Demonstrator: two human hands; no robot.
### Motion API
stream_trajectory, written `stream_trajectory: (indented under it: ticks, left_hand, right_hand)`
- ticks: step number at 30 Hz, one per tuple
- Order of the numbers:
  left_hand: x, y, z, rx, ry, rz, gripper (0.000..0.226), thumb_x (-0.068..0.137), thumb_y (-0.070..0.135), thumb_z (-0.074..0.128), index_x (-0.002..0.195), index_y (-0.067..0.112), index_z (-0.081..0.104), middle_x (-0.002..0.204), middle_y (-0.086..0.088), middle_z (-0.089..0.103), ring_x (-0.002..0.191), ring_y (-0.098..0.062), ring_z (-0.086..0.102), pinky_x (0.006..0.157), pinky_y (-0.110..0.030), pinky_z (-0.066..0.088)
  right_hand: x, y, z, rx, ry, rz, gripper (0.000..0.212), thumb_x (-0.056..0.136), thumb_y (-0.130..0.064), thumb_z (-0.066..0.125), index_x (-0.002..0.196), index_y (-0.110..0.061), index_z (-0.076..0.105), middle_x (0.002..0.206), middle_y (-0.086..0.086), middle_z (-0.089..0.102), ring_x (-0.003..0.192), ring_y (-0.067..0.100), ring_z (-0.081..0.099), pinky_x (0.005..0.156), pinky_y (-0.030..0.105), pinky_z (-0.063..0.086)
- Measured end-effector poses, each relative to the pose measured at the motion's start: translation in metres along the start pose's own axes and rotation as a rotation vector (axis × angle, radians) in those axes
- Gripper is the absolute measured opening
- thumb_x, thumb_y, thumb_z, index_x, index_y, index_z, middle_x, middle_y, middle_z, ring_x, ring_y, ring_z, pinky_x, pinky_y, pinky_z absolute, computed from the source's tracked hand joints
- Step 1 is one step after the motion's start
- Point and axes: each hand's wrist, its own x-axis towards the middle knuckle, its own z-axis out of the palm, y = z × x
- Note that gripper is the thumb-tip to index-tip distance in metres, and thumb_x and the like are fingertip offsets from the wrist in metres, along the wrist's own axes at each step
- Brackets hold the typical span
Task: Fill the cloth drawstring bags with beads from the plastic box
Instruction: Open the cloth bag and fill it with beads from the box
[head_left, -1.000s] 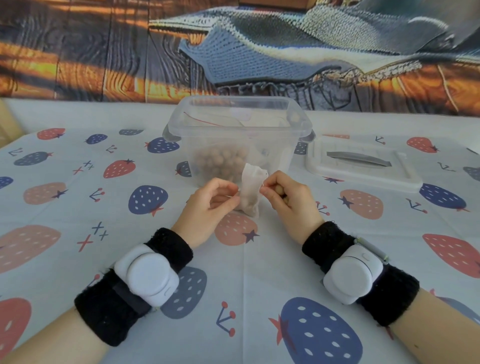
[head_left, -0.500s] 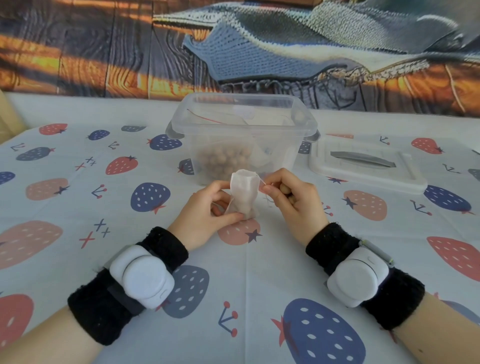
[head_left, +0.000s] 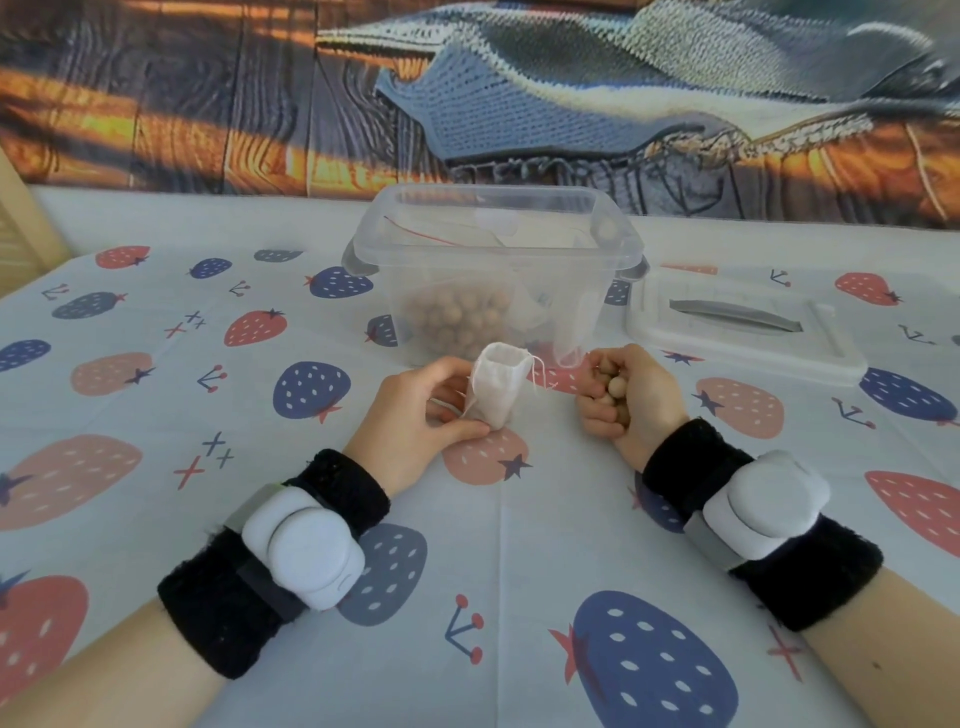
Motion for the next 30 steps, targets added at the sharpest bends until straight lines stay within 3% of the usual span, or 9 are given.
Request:
stream_trajectory:
  ticks: [4,10,14,17,18,19,22,26,30]
  left_hand:
    - [-0.001,0.004,0.0,-0.038,-0.005,0.002,0.048,0.068,-0.001,0.08,0.1,0.031,0.062,0.091,0.004,0.07,0.081,-0.008,0.065,0.076,-0.019,0.052]
    - [-0.001,0.003,0.0,-0.05,-0.005,-0.002,0.044,0.068,-0.001,0.08,0.101,0.023,0.065,0.086,-0.003,0.071,0.08,-0.013,0.068,0.076,-0.023,0.054]
    - [0.0,0.003,0.0,-0.051,0.001,-0.003,0.044,0.068,-0.001,0.08,0.101,0.023,0.064,0.085,-0.003,0.071,0.079,-0.012,0.068,0.074,-0.022,0.054]
    - [0.0,0.003,0.0,-0.054,0.002,-0.002,0.044,0.068,-0.001,0.08,0.101,0.022,0.064,0.086,-0.005,0.07,0.079,-0.014,0.068,0.074,-0.023,0.055]
    - [0.0,0.003,0.0,-0.053,0.0,-0.002,0.044,0.068,-0.001,0.08,0.101,0.022,0.064,0.086,-0.005,0.07,0.078,-0.014,0.067,0.074,-0.024,0.055]
    - [0.0,0.003,0.0,-0.051,-0.002,-0.001,0.043,0.068,-0.001,0.08,0.101,0.021,0.064,0.086,-0.006,0.07,0.078,-0.014,0.067,0.074,-0.024,0.055]
    - [0.0,0.003,0.0,-0.062,0.0,-0.01,0.046,0.068,-0.003,0.079,0.105,0.019,0.062,0.086,-0.005,0.067,0.077,-0.016,0.067,0.072,-0.021,0.054]
    - [0.0,0.004,0.0,-0.075,0.002,-0.025,0.055,0.069,-0.003,0.078,0.114,0.02,0.057,0.087,-0.005,0.065,0.076,-0.016,0.065,0.071,-0.016,0.051]
    - [0.0,0.003,0.0,-0.063,0.01,-0.029,0.058,0.069,-0.001,0.079,0.118,0.019,0.055,0.091,-0.007,0.065,0.076,-0.016,0.066,0.073,-0.018,0.052]
  right_hand:
    - [-0.008,0.003,0.007,-0.244,0.013,-0.3,0.024,0.1,-0.019,0.04,0.077,-0.013,0.038,0.047,-0.005,0.035,0.035,0.008,0.024,0.036,0.013,0.019]
    - [-0.025,0.008,0.015,-0.473,-0.17,-0.773,0.016,0.084,-0.009,0.063,0.077,-0.015,0.051,0.052,-0.018,0.051,0.043,0.001,0.037,0.044,0.01,0.03]
    - [-0.026,0.013,0.014,-0.532,-0.247,-0.887,0.012,0.076,-0.01,0.07,0.084,-0.018,0.065,0.058,-0.011,0.048,0.051,0.003,0.029,0.051,0.009,0.028]
    - [-0.023,0.015,0.012,-0.594,-0.265,-0.888,0.015,0.075,-0.025,0.075,0.089,-0.02,0.072,0.059,0.018,0.045,0.053,0.012,0.029,0.05,0.02,0.029]
    - [-0.022,0.016,0.012,-0.599,-0.281,-0.875,0.019,0.075,-0.03,0.074,0.092,-0.022,0.072,0.062,0.02,0.047,0.054,0.017,0.03,0.051,0.026,0.03]
    - [-0.02,0.017,0.011,-0.601,-0.301,-0.865,0.02,0.075,-0.031,0.074,0.094,-0.024,0.072,0.061,0.014,0.048,0.055,0.019,0.03,0.051,0.028,0.03]
    - [-0.022,0.017,0.013,-0.633,-0.292,-0.858,0.021,0.078,-0.019,0.071,0.097,-0.027,0.068,0.056,-0.007,0.03,0.051,0.005,0.025,0.052,0.009,0.025]
    - [-0.024,0.013,0.014,-0.645,-0.206,-0.808,0.014,0.088,-0.017,0.057,0.096,-0.026,0.064,0.054,-0.001,0.035,0.044,0.003,0.029,0.046,0.011,0.026]
    - [-0.01,0.009,0.012,-0.329,-0.039,-0.286,0.027,0.093,0.003,0.038,0.075,-0.006,0.056,0.05,0.0,0.037,0.033,0.006,0.026,0.036,0.011,0.018]
